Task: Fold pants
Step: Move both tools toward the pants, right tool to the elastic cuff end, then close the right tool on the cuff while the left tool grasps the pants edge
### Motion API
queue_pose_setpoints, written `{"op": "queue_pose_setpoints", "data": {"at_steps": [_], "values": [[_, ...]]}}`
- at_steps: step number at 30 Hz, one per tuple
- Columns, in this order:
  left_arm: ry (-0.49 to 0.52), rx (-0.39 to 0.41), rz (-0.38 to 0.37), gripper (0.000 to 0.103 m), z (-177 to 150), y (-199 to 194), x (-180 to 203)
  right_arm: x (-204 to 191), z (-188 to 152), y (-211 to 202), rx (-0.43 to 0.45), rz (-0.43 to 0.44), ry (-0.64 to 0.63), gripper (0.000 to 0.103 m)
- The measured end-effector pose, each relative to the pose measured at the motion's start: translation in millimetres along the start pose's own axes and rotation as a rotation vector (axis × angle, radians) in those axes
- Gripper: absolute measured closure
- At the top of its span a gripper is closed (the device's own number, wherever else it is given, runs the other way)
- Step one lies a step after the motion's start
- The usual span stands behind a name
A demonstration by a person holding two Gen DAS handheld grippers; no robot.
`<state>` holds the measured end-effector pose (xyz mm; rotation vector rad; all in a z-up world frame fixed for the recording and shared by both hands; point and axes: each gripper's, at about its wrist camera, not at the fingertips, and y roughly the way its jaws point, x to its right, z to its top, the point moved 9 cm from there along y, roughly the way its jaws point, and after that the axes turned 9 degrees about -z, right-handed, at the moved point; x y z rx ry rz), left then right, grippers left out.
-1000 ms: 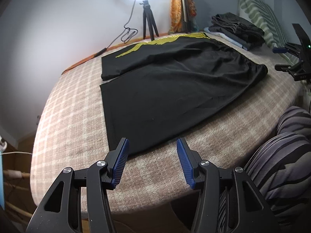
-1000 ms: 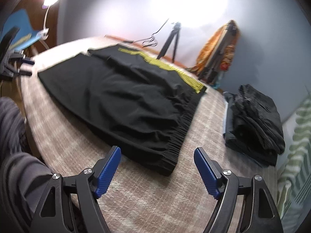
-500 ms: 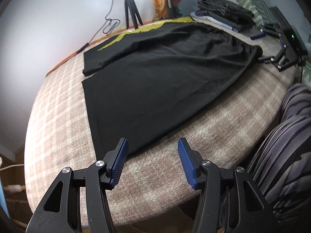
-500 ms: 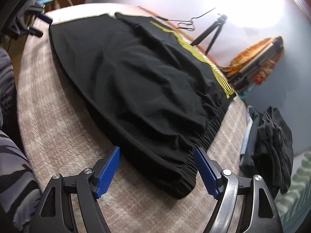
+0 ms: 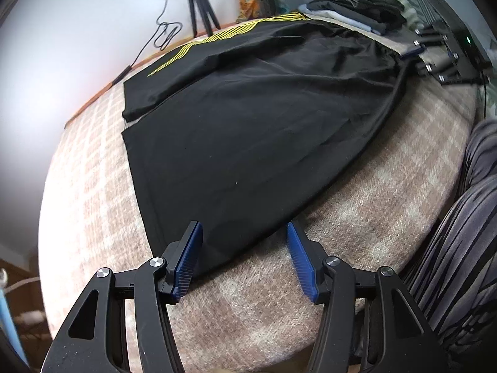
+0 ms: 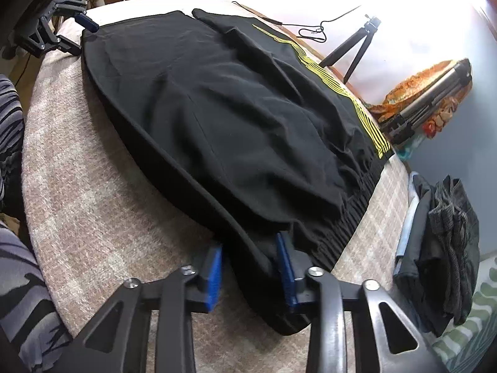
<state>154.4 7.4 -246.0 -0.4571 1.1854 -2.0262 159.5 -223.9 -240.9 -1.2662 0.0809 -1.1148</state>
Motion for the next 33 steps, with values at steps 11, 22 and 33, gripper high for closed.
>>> {"op": "queue_pose_setpoints", "data": {"at_steps": [11,22,33], "values": [[0.101,0.004,0.075,0.044,15.5,9.3,-4.9,24.0,20.1,-1.7,0.018,0.033,0.090,0.096],[0.019,0.060,0.025,0.096,22.6,17.7,-15.9,33.1,21.0,-13.2,0.048,0.035,0.156,0.097],[-0.049,0.225,0.068,0.100,52.8,-19.3,-35.0,38.9,27.3,-27.4,0.084,-0.011,0.184,0.099]]}}
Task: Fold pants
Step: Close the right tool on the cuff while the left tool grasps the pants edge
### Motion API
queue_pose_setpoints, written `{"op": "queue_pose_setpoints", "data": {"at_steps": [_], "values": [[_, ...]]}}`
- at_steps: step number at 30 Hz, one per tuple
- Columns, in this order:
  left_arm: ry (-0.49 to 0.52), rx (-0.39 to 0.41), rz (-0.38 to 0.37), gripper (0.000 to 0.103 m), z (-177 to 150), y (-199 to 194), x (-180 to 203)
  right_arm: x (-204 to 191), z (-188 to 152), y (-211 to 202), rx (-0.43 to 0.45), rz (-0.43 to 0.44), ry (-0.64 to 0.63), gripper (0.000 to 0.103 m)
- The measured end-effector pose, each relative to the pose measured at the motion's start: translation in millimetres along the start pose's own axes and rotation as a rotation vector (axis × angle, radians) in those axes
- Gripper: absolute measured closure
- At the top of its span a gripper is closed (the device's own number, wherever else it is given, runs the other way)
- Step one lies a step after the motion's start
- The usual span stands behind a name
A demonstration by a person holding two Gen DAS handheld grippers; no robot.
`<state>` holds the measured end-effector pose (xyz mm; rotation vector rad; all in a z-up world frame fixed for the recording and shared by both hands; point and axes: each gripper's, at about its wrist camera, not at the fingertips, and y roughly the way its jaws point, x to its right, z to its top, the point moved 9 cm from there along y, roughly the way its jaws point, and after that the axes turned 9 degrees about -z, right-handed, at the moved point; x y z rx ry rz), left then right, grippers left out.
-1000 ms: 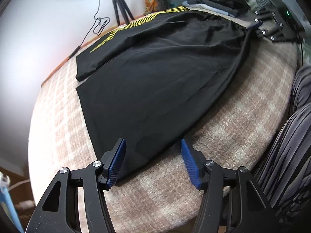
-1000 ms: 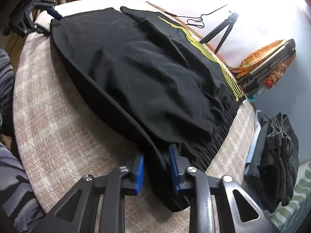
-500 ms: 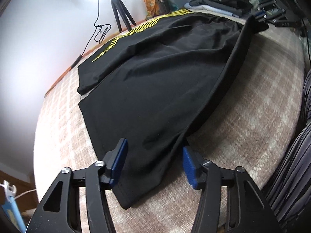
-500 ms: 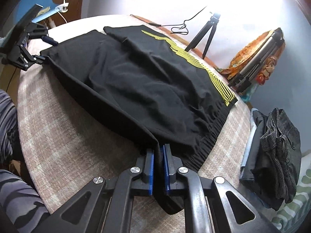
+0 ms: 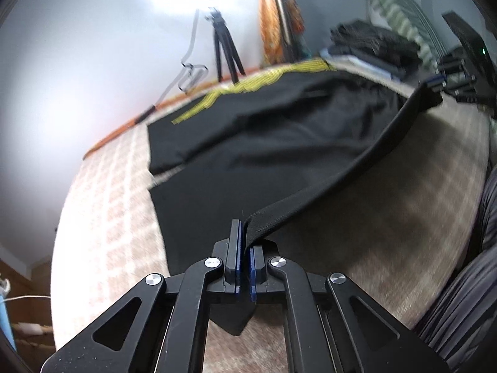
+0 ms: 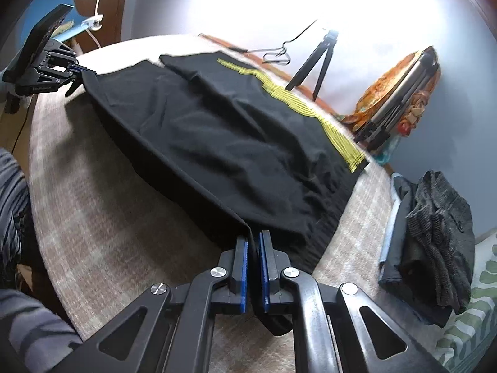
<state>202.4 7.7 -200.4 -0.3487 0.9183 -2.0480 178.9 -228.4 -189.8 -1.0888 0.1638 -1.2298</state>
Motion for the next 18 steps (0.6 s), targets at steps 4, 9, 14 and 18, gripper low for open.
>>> {"op": "queue_pose_setpoints", "data": {"at_steps": [4,9,14,18], "values": [[-0.062,0.050,-0.018,0.101,15.9,-8.8,-13.6,9.7,13.4,-7.4,0.028,-0.016,0.024,0.099],[-0.066,0.092,-0.005,0.101,37.1,-14.1,-23.8,20.5,30.7,-14.4,0.063,-0.046,0.034,0.101],[-0.054,0.142,0.009,0.101,60.2,-21.1,-31.3,42.8,51.7,-22.0,0.110,-0.089,0.081,0.103],[-0.044,0.162,0.011,0.101,72.5,-21.0,-35.5,61.5,65.4,-27.7,0.139,-0.083,0.110,0.103]]}}
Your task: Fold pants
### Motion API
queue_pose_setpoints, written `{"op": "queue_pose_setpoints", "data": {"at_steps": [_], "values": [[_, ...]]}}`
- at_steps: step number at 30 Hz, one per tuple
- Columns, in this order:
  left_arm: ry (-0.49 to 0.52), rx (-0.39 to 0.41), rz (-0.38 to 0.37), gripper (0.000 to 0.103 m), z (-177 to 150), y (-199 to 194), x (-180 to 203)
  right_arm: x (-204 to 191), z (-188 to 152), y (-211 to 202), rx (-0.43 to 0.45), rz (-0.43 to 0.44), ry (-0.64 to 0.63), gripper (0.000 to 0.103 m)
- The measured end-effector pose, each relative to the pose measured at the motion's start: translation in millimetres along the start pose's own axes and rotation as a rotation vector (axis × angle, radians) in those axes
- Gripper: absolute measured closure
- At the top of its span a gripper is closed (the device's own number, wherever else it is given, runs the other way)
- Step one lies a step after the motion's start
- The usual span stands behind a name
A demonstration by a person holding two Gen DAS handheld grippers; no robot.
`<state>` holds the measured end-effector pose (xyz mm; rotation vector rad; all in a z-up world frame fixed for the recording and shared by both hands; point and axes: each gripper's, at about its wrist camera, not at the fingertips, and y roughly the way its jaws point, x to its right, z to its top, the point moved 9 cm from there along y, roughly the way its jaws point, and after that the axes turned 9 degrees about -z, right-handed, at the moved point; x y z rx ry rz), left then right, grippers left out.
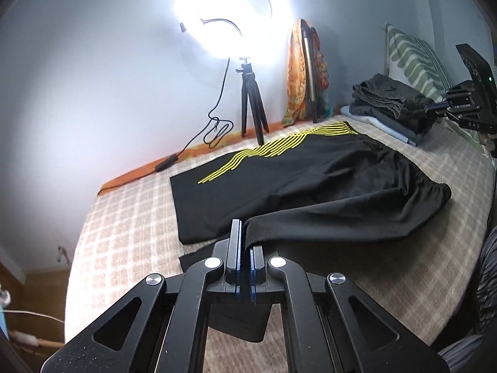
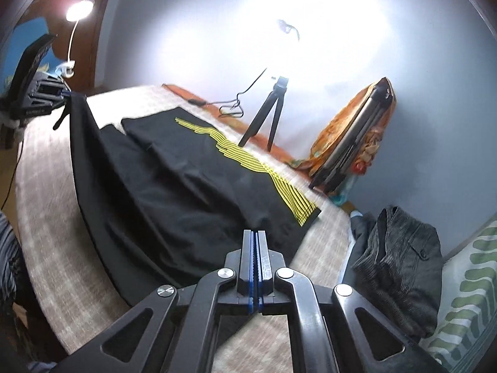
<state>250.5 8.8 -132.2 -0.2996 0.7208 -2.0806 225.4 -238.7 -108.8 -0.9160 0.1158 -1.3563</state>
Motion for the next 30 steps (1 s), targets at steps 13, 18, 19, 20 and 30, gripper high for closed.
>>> {"op": "queue_pose_setpoints", "data": {"at_steps": [13,18,19,20,30], "values": [[-0.010,-0.055,-0.006,0.101,-8.5,17.4,-7.8,-73.8,-93.3,22.1,-0.218,0.322,-0.176,0.066],[-0.009,-0.068,-0.007,0.101,-11.8,20.6,-7.7,-90.5,-121.2,28.1,-0.256,0.300,-0.282,0.051],[-0.009,-0.070,-0.006,0.101,-12.2,20.8,-8.1,-90.9,-121.4,28.2,-0.251,0.297,-0.284,0.051],[-0.008,-0.074,-0.005,0.101,-13.0,21.0,-8.4,-89.9,-121.0,28.7,-0.248,0.296,-0.276,0.052],[0.001,-0.093,-0.005,0.101,-22.9,17.9,-5.9,-82.8,-113.6,33.1,-0.243,0.253,-0.245,0.103]]}}
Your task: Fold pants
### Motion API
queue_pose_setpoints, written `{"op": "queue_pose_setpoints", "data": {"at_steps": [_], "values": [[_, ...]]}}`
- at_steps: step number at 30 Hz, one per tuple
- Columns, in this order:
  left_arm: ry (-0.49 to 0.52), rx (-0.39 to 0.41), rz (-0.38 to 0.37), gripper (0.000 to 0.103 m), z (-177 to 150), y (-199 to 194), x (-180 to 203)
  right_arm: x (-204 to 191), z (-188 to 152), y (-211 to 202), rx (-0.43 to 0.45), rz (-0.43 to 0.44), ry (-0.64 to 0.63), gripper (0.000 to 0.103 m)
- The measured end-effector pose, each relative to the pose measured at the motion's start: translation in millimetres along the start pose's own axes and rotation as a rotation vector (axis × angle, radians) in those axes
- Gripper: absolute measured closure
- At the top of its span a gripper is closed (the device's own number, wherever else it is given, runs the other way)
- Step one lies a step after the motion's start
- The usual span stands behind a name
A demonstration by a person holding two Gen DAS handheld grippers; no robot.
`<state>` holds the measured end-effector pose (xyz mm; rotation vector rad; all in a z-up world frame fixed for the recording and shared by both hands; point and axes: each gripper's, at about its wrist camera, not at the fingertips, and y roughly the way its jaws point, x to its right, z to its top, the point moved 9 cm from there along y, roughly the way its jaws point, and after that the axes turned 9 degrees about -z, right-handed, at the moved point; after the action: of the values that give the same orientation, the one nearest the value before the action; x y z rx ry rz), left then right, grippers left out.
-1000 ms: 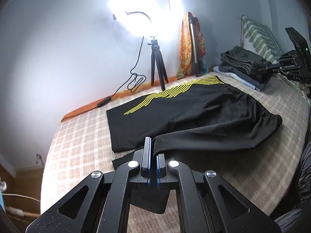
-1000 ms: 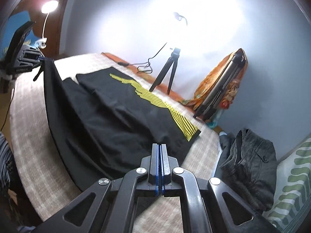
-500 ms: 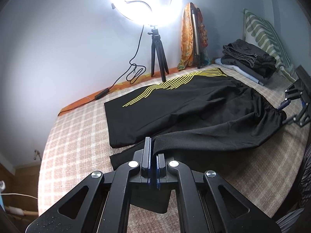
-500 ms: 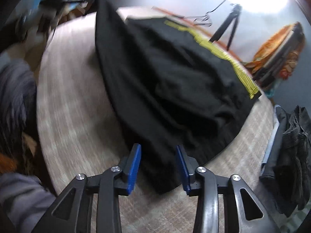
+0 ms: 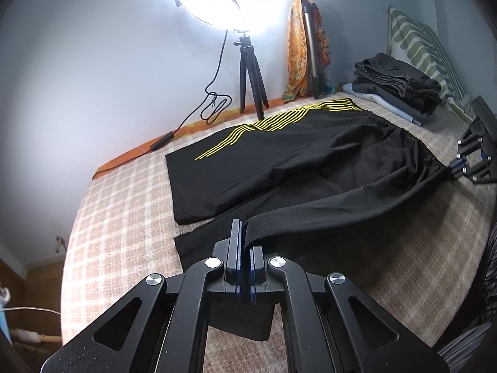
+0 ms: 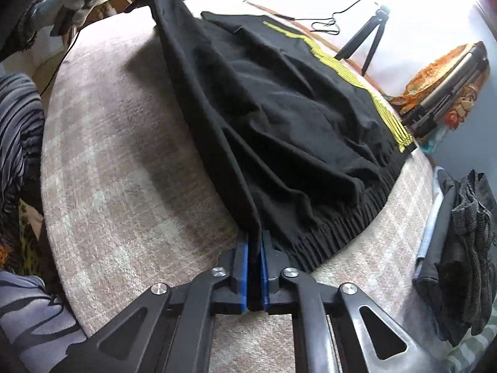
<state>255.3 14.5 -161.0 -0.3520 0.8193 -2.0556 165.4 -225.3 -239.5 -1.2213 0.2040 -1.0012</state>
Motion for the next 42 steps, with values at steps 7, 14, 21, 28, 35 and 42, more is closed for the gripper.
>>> {"op": "queue_pose_setpoints", "data": {"at_steps": [7,14,21,28,35,42], "values": [[-0.002,0.029,-0.011,0.101,4.7,-14.7,3.9,30.4,21.3,-38.5,0.107,-0.081,0.076,0.103],[0.019,0.069,0.002,0.101,32.8,-23.6,-1.4,80.4,54.6,-78.2,0.209,-0.184,0.149,0.103],[0.047,0.103,0.037,0.101,68.4,-26.1,-22.0,124.8,90.4,-94.2,0.273,-0.263,0.173,0.103],[0.053,0.100,0.040,0.101,98.5,2.2,-45.9,172.4,124.1,-74.4,0.285,-0.286,0.225,0.103],[0.008,0.070,0.024,0.101,111.9,40.1,-76.9,200.5,138.0,-23.6,0.239,-0.263,0.274,0.103],[0.024,-0.031,0.033,0.101,111.3,97.5,-101.5,220.8,146.7,34.4,0.169,-0.210,0.330,0.103]]}}
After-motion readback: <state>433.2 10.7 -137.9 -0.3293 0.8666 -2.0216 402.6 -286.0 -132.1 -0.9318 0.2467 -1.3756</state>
